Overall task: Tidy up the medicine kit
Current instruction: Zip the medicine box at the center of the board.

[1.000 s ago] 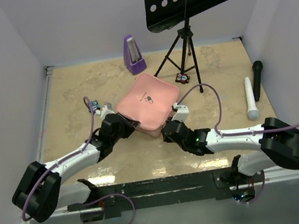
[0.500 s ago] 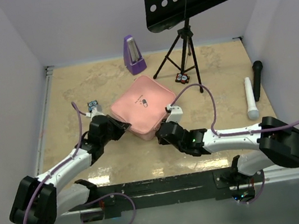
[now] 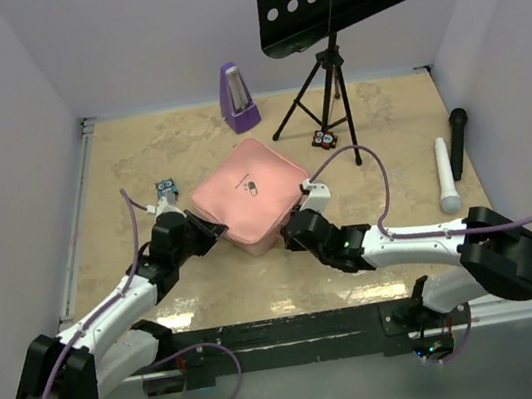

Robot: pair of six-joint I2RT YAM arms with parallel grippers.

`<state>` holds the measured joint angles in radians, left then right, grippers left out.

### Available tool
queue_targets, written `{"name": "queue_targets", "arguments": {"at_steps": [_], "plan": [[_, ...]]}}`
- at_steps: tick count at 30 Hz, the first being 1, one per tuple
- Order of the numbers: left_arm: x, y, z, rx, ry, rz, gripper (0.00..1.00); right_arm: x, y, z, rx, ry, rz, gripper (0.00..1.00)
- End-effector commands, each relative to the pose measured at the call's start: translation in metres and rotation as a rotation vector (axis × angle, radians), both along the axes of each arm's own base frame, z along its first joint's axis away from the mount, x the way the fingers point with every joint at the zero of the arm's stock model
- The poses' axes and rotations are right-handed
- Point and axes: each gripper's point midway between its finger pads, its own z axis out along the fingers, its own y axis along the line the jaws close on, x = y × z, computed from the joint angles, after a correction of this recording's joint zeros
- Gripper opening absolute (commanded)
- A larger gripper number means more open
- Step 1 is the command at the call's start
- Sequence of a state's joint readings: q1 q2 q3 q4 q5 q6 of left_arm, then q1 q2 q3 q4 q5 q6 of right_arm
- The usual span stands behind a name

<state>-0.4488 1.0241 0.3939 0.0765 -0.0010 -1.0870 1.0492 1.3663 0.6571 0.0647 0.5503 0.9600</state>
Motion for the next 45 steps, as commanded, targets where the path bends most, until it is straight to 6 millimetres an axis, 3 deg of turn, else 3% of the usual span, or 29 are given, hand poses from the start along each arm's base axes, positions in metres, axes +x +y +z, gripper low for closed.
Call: {"name": "queue_targets", "arguments": {"at_steps": [1,12,20,23,45], "plan": [[0.009,0.026,0.007,0.112,-0.083,0.041,0.0,0.009,-0.04,-0.016,-0.117,0.008,-0.096,0.0],[0.001,0.047,0.001,0.147,-0.082,0.072,0.0,0.008,-0.043,-0.019,-0.122,0.009,-0.076,0.0],[0.003,0.05,0.005,0.153,-0.096,0.076,0.0,0.006,-0.045,-0.021,-0.135,0.01,-0.059,0.0],[-0.003,0.056,-0.003,0.176,-0.06,0.077,0.0,0.007,-0.049,-0.023,-0.127,0.019,-0.08,0.0],[-0.019,0.087,-0.005,0.226,-0.052,0.11,0.0,0.058,-0.094,-0.025,-0.015,0.054,-0.268,0.0]]}}
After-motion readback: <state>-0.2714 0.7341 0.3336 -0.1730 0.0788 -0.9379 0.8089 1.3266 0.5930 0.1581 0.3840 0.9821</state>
